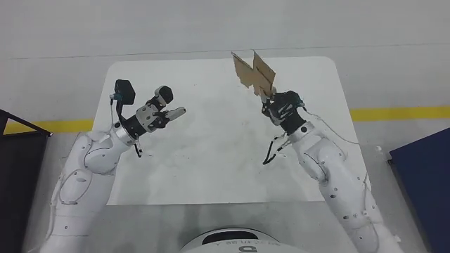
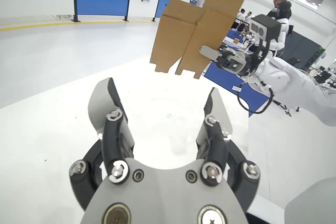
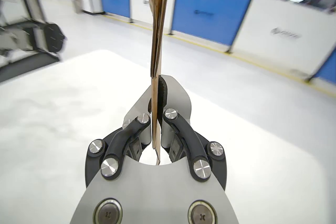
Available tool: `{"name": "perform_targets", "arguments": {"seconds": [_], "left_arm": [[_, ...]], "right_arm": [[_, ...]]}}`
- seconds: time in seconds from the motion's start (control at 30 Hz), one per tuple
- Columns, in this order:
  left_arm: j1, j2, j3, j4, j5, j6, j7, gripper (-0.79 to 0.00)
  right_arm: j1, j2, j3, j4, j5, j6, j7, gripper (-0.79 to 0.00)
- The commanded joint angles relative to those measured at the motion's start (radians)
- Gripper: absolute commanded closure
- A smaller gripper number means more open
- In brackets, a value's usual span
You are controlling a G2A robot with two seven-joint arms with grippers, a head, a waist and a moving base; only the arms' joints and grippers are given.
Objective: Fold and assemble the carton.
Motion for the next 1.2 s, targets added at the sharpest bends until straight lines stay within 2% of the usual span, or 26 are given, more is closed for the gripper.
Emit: {"name": "perform_targets", "arguments": {"seconds": [0.0,0.13,0.63,0.93,1.0,1.1,1.17], "left_arm": [[0.005,0.001,-0.003,-0.007,-0.002,0.005,0.002,-0.785],[0.003,0.001,0.004,-0.012,0.002,0.022,0.009,-0.785],[0.003,0.001,0.004,-0.012,0.002,0.022,0.009,-0.785],[0.003,0.001,0.004,-0.012,0.002,0.022,0.009,-0.785],[0.003,0.001,0.004,-0.012,0.002,0.022,0.009,-0.785],[0.003,0.001,0.004,-0.012,0.002,0.022,0.009,-0.785],[0.003,0.001,0.004,-0.012,0.002,0.022,0.009,-0.785]], "right_arm": [[-0.024,0.003,-0.021,-0.012,-0.303,0.148,-0.028,0.0],[-0.052,0.002,-0.054,-0.014,-0.651,0.328,0.065,0.0],[-0.052,0.001,-0.057,-0.015,-0.677,0.336,0.075,0.0],[-0.097,0.028,-0.031,-0.072,-1.144,0.392,-0.104,0.0],[-0.11,0.031,-0.017,-0.079,-1.247,0.436,-0.087,0.0],[-0.123,0.031,-0.009,-0.073,-1.474,0.479,0.013,0.0],[-0.109,0.036,-0.016,-0.055,-1.474,0.484,0.03,0.0]]}}
